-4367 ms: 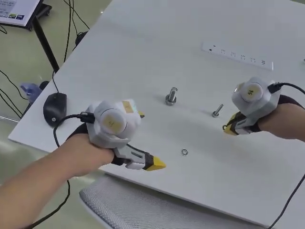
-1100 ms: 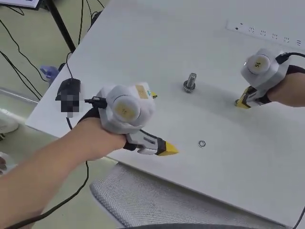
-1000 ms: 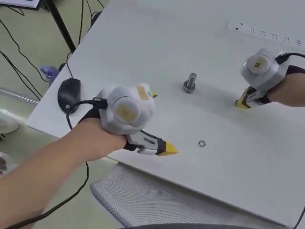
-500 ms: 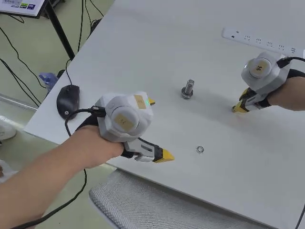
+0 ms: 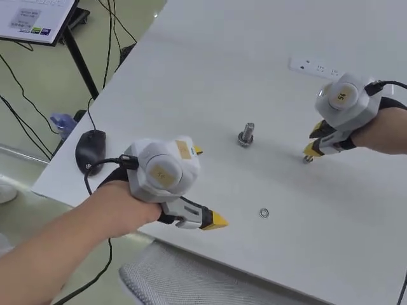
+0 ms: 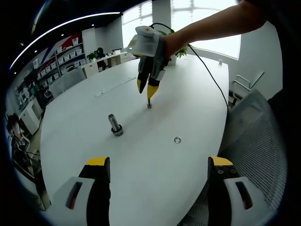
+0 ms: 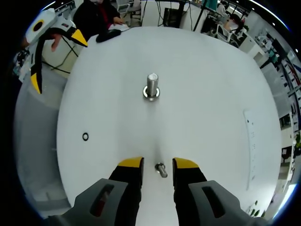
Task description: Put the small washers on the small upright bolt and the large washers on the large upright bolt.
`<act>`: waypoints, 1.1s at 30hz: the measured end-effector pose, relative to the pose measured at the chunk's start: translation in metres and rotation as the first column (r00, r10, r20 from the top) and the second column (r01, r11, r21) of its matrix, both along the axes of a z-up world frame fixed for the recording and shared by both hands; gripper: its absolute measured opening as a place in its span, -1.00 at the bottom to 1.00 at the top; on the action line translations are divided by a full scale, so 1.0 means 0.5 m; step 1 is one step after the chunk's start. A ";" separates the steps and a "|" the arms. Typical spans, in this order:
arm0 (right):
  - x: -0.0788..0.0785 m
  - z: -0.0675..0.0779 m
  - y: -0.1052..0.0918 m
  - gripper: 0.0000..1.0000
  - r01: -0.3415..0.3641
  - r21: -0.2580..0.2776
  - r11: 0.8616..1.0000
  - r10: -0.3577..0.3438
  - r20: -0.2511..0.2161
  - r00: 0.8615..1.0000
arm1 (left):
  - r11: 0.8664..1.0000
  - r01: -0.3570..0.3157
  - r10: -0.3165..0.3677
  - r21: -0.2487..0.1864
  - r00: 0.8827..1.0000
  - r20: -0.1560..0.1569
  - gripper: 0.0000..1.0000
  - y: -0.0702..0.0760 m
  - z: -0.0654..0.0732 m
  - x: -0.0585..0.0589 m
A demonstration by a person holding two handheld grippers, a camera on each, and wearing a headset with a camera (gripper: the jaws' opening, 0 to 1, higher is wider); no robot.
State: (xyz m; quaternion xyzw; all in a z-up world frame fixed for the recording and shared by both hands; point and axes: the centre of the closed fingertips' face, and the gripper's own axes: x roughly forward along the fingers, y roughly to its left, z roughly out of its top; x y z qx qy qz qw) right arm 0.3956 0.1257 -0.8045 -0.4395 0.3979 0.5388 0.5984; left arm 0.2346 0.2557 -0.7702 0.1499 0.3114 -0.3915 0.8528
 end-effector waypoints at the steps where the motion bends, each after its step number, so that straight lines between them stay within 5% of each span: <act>1: -0.005 0.002 0.003 -0.48 -0.004 0.002 1.000 0.004 -0.001 1.000 | 1.000 -0.003 0.003 -0.004 1.000 -0.001 0.70 0.001 0.002 0.000; 14: -0.109 0.025 0.043 -0.45 -0.081 0.048 0.996 0.082 -0.015 0.997 | 1.000 0.001 -0.001 -0.010 1.000 0.007 0.68 -0.004 0.009 -0.012; 23: -0.185 0.000 0.048 -0.44 -0.126 0.058 0.990 0.129 -0.061 0.990 | 1.000 0.011 -0.011 -0.008 1.000 0.001 0.66 -0.009 0.002 -0.027; 33: -0.231 -0.027 0.062 -0.45 -0.170 0.075 0.983 0.176 -0.080 0.981 | 1.000 0.003 -0.003 -0.017 1.000 0.007 0.65 -0.003 0.007 -0.024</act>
